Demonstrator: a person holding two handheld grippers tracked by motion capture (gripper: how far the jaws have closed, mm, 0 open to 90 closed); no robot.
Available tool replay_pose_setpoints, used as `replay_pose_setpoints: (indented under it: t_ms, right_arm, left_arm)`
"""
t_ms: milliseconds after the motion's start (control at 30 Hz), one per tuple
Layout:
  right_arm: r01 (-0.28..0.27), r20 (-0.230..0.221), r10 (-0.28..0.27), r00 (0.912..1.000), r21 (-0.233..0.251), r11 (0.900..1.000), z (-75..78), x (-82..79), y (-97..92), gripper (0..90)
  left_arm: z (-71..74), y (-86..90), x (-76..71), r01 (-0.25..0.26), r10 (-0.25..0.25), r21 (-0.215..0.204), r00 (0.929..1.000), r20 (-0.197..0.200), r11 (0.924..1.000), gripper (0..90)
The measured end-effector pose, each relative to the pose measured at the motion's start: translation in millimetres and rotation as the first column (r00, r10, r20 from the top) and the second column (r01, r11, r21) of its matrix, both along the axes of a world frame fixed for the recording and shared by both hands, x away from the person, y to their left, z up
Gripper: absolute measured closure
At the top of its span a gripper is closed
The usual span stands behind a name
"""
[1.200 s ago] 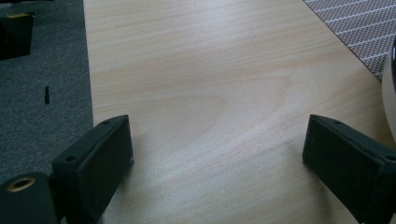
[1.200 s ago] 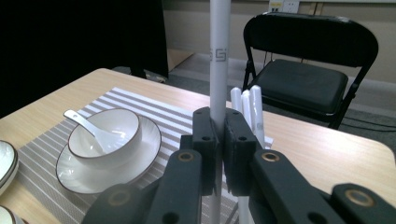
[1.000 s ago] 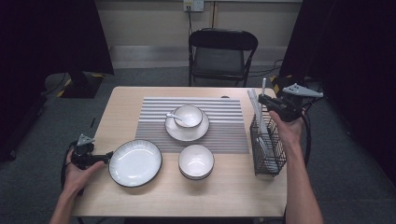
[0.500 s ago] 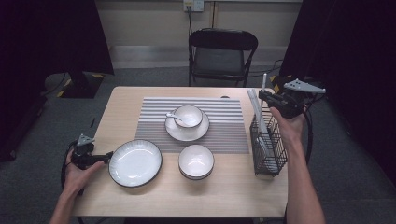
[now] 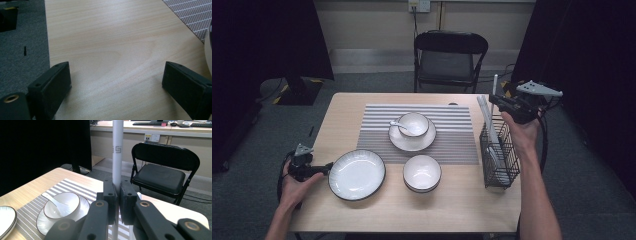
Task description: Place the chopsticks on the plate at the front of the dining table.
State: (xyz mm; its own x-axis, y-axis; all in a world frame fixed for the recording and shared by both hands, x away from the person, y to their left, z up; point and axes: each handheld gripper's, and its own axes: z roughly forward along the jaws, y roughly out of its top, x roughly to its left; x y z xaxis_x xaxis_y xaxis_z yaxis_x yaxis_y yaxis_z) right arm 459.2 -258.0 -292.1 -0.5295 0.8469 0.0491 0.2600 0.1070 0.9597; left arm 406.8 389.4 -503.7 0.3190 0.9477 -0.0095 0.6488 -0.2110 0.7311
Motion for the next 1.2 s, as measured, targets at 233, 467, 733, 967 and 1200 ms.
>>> replay_pose_setpoints:
  t_ms: [233,467,733,967,1200]
  right_arm:
    - [0.003,0.004,-0.003,1.0,0.001,1.0,0.5,-0.5,0.8,85.2]
    - [0.003,0.008,-0.003,1.0,-0.006,1.0,1.9,-1.2,4.2,85.2]
    - [-0.005,0.031,0.005,0.9995,-0.016,0.9999,13.2,-4.0,8.1,85.2]
    - [-0.009,0.049,0.01,0.9987,-0.025,0.9997,22.6,-6.1,11.7,85.2]
    - [-0.014,0.066,0.016,0.9977,-0.028,0.9995,31.2,-7.3,14.3,85.2]
  left_arm:
    - [0.0,0.0,0.1,0.001,-0.001,-0.001,1.0,0.0,1.0,7.9]
    - [0.0,0.0,0.0,0.001,-0.001,-0.001,1.0,0.0,1.0,7.9]
    - [0.0,0.0,0.0,0.001,-0.001,-0.001,1.0,0.0,1.0,7.8]
    - [0.0,0.0,0.0,0.001,-0.001,-0.001,1.0,-0.001,1.0,7.9]
    - [0.0,-0.1,0.1,0.0,0.0,0.0,1.0,-0.001,1.0,7.9]
